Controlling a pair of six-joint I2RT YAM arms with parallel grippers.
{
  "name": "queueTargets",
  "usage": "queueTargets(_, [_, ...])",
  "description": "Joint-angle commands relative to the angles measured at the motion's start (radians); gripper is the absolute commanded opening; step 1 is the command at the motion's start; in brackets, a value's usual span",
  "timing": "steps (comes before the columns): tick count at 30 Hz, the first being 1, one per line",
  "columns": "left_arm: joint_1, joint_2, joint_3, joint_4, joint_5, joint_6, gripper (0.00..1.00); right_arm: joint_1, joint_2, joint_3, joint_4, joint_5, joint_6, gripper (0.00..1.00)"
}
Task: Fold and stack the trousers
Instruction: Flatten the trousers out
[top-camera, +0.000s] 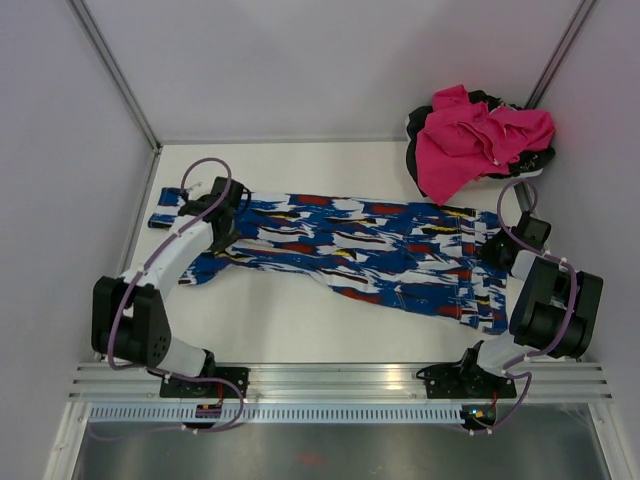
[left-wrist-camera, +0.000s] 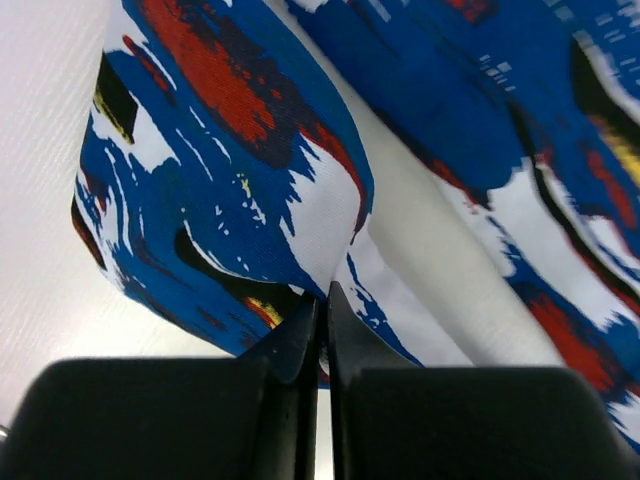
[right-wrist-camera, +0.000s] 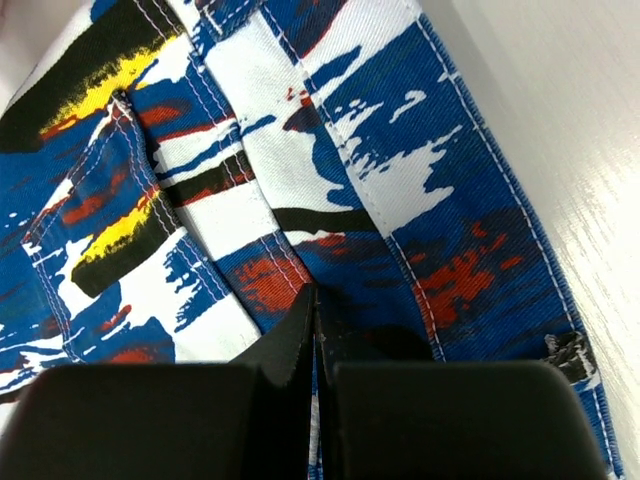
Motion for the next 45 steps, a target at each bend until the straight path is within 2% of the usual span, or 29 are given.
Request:
queueTargets(1, [0.003,0.115,-0.013,-0.093,-0.035,-0.045,0.05,-0.016,0.003,-0.014,0.014,0.091,-0.038,0.0])
queueTargets(2, [0.005,0.128,-0.026,-0.078,-0.019,-0.05,0.06,-0.016,0.003,-0.016,0.013,0.089,-0.04,0.0])
queueTargets(3, [0.005,0.125,-0.043,-0.066,-0.005,-0.05,0.11,-0.016,0.001,-0.016,0.011,0.087,-0.041,0.0])
queueTargets(5, [0.005,0.102,-0.087,-0.034,0.017,-0.038,0.3,-0.016,-0.003,-0.017,0.013,0.086,-0.043,0.0])
queueTargets(6, [0.005,0.071,-0.098,-0.017,0.018,-0.018,0.7,-0.018,-0.005,-0.017,0.011,0.086,-0.041,0.0])
queueTargets(7, [0.005,0.057,-0.109,-0.014,0.015,-0.005,0.9,-0.016,-0.006,-0.016,0.011,0.086,-0.044,0.0])
queueTargets(8, [0.005,0.04,-0.109,-0.015,0.003,0.011,0.99,-0.016,-0.006,-0.014,0.011,0.081,-0.043,0.0])
queueTargets(11, [0.006,-0.029,-0.103,-0.061,-0.035,0.056,1.0,-0.016,-0.008,-0.012,0.005,0.063,-0.044,0.0])
queueTargets(16, [0.003,-0.255,-0.183,-0.136,-0.023,0.056,1.0,-0.016,-0.054,-0.019,-0.015,0.051,-0.047,0.0])
queueTargets(18, [0.003,-0.326,-0.231,-0.123,0.047,0.044,1.0,-0.018,-0.08,-0.019,-0.016,0.052,-0.047,0.0])
queueTargets(21, [0.003,-0.432,-0.386,-0.052,0.181,-0.01,0.96,-0.016,-0.091,-0.011,-0.023,0.049,-0.044,0.0])
queueTargets(25, [0.005,-0.5,-0.513,0.095,0.319,-0.099,0.84,-0.016,-0.081,-0.011,-0.023,0.04,-0.043,0.0])
queueTargets(31, [0.003,-0.434,-0.549,0.232,0.261,-0.16,0.82,-0.016,-0.084,-0.014,-0.016,0.029,-0.038,0.0])
queueTargets(39, [0.003,-0.175,-0.463,0.379,0.221,-0.143,0.79,-0.016,-0.094,-0.017,-0.018,0.032,-0.037,0.0])
queueTargets(42, [0.005,-0.118,-0.452,0.401,0.225,-0.148,0.48,-0.015,-0.091,-0.016,-0.016,0.029,-0.035,0.0])
queueTargets(43, [0.006,-0.112,-0.446,0.396,0.216,-0.145,0.3,-0.015,-0.091,-0.014,-0.018,0.029,-0.035,0.0])
queueTargets(45, [0.006,-0.115,-0.422,0.355,0.181,-0.133,0.15,-0.015,-0.091,-0.012,-0.018,0.032,-0.037,0.0])
